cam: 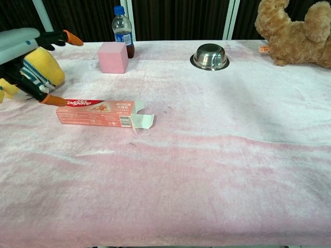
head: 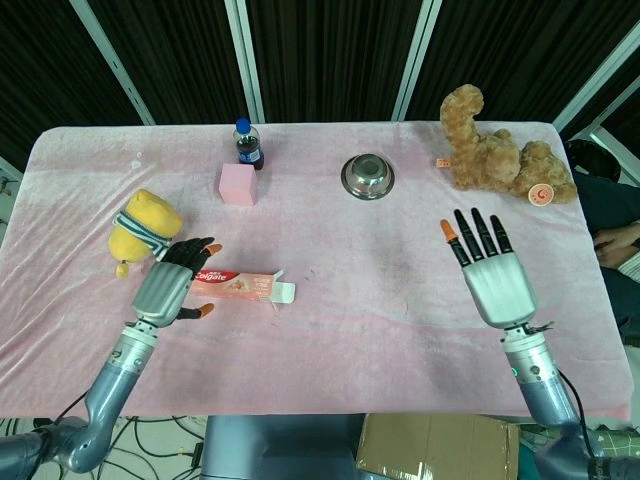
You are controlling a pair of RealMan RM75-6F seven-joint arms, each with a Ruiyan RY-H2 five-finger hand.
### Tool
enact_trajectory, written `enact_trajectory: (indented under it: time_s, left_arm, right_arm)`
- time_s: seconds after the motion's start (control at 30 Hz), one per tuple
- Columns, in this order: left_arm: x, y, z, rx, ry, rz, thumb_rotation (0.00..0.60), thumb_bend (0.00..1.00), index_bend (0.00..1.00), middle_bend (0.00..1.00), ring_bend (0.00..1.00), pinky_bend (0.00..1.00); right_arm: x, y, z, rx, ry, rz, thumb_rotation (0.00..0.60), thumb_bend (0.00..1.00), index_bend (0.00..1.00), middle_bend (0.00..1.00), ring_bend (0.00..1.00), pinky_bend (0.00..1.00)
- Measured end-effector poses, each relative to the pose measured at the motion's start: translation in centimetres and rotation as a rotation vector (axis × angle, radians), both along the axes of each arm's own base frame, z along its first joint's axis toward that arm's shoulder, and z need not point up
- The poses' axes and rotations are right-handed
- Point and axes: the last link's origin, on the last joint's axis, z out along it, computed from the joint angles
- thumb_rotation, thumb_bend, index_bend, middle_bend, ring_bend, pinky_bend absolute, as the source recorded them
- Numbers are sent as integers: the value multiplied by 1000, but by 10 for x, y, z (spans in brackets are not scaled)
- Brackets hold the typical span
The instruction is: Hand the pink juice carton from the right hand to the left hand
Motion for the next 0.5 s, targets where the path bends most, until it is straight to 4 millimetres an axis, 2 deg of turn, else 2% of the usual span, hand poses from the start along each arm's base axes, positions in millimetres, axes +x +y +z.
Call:
enact_trajectory:
  time_s: [0.17,0.3,0.4,0.5]
  left_arm:
    - [-23,-31,26,73,25,-61,600,15,1,0,0,23]
    - [-54,-67,47,145,16,-46,600,15,0,0,0,13]
    - [-75,-85,57,169,40,-20,600,16,0,0,0,11]
    - [-89,-91,61,188,73,-1,600,16,0,0,0,11]
  right_arm:
    - [-41,34,9,72,-200,-183,600,124,0,0,0,92]
    - [-78,80,20,79,-267,-297,600,124,0,0,0,89]
    - [-87,94,27,55,-243,-284,600,124,0,0,0,89]
    - [-96,101,30,40,-224,-281,600,125,0,0,0,88]
